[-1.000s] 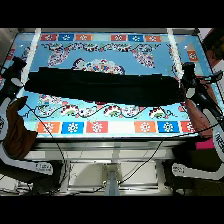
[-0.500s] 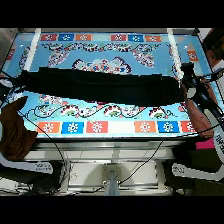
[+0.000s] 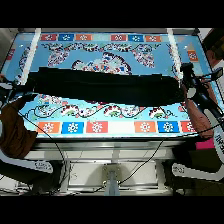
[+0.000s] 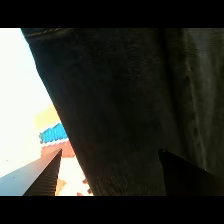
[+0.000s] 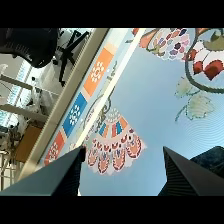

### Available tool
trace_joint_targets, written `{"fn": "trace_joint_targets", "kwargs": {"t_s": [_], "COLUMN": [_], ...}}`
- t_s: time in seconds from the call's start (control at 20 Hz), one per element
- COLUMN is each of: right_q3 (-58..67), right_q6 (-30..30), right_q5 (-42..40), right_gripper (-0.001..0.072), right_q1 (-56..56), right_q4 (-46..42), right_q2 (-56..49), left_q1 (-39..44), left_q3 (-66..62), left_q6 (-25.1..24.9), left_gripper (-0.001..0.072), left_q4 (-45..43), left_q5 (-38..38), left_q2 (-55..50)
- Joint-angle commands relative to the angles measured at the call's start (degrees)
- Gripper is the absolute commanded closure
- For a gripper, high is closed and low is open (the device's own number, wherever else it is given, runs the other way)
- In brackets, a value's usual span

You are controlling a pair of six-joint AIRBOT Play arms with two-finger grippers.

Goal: Fold the clothes and pants, and hang the long-sleeved shirts on hangers.

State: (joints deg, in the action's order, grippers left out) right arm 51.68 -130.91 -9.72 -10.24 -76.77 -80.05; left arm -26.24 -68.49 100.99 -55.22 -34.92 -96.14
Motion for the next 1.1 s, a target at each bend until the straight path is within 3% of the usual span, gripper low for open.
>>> {"fn": "trace_joint_targets", "kwargs": {"t_s": [0.0, 0.25, 0.3, 0.45, 0.5, 0.75, 0.85, 0.95, 1.05], "right_q3": [0.0, 0.0, 0.0, 0.0, 0.0, 0.0, 0.0, 0.0, 0.0], "right_q6": [0.1, 0.1, 0.1, 0.1, 0.1, 0.1, 0.2, 4.9, 15.8], "right_q5": [-0.1, -0.4, -0.4, -0.4, -0.3, -0.3, -0.2, 0.2, 4.4], "right_gripper": [0.0146, 0.0152, 0.0152, 0.0151, 0.0152, 0.0153, 0.0154, 0.0154, 0.0155], "right_q1": [0.0, 0.0, 0.0, 0.0, 0.0, 0.0, 0.0, 0.2, 1.5], "right_q4": [0.0, 0.0, 0.0, 0.0, 0.0, 0.0, -0.2, -1.2, -2.0], "right_q2": [0.0, 0.0, 0.0, 0.0, 0.1, 0.1, 1.1, 3.2, 6.5], "left_q1": [0.7, 5.0, 5.8, 7.6, 7.9, 8.4, 8.4, 8.4, 8.4], "left_q3": [0.0, 0.0, 0.0, 0.0, 0.0, -0.1, -0.1, -0.1, -0.1], "left_q6": [2.1, 2.1, 2.1, 2.1, 2.1, 2.1, 0.0, -3.0, -2.9], "left_gripper": [0.0011, 0.0015, 0.0054, 0.0616, 0.0650, 0.0677, 0.0678, 0.0679, 0.0679], "left_q4": [5.2, 5.2, 5.2, 5.2, 5.2, 4.2, -2.3, -11.4, -21.0], "left_q5": [4.0, 18.7, 21.6, 26.8, 27.9, 31.9, 32.1, 30.1, 23.4], "left_q2": [-3.5, -5.1, -5.3, -6.7, -7.2, -7.1, -4.4, 0.4, 6.3]}}
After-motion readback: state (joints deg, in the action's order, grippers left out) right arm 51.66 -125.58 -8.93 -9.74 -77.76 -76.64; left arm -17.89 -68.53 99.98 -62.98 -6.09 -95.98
